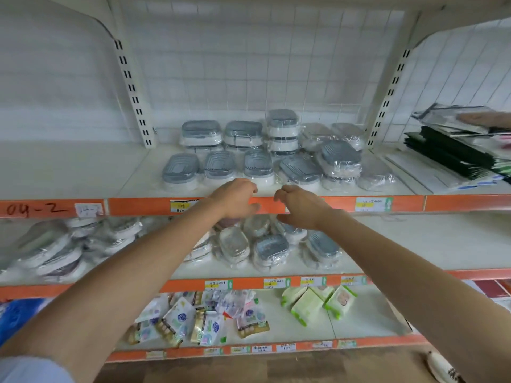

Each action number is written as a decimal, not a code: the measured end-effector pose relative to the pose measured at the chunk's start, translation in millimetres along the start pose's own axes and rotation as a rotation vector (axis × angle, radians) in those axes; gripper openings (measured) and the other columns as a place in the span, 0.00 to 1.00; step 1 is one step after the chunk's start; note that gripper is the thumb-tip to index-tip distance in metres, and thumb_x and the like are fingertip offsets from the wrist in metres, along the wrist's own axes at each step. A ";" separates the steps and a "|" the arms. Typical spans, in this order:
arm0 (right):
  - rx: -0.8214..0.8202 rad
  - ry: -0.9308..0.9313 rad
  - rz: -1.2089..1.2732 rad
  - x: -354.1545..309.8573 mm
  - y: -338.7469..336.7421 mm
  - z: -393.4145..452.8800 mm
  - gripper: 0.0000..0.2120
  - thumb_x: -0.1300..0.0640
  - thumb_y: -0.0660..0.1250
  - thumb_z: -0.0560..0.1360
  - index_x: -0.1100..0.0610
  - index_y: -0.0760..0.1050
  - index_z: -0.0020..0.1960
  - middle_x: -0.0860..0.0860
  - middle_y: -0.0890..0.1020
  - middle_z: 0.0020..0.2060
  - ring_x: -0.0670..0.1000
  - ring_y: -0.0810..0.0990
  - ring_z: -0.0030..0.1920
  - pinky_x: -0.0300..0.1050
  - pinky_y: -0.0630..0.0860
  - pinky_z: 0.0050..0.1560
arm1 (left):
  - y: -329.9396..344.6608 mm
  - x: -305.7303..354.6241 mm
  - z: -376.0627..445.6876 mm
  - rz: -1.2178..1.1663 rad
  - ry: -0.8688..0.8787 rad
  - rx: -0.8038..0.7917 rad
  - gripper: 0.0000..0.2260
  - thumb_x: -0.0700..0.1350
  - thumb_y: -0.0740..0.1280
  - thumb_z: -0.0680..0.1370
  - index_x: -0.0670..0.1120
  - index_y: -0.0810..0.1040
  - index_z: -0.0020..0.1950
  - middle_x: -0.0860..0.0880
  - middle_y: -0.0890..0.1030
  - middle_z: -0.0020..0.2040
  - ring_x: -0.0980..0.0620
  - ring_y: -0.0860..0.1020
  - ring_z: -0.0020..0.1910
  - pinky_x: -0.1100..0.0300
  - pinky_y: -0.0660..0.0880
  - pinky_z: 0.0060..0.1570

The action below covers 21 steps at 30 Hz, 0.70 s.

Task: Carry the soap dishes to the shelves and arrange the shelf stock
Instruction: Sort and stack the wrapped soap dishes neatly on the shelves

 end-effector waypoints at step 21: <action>-0.011 -0.054 -0.004 -12.2 -21.9 140.3 0.28 0.41 0.59 0.78 0.60 0.67 0.67 0.57 0.70 0.65 0.57 0.66 0.68 0.50 0.66 0.64 | -42.3 -105.0 10.7 0.116 -0.561 0.154 0.21 0.50 0.64 0.78 0.36 0.73 0.64 0.38 0.74 0.62 0.40 0.71 0.63 0.51 0.70 0.61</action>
Point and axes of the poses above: each hand's wrist, its own z-axis towards the middle knuckle, its own y-axis out of the palm, x = y × z, the point moved 1 cm from there along z, towards the middle knuckle
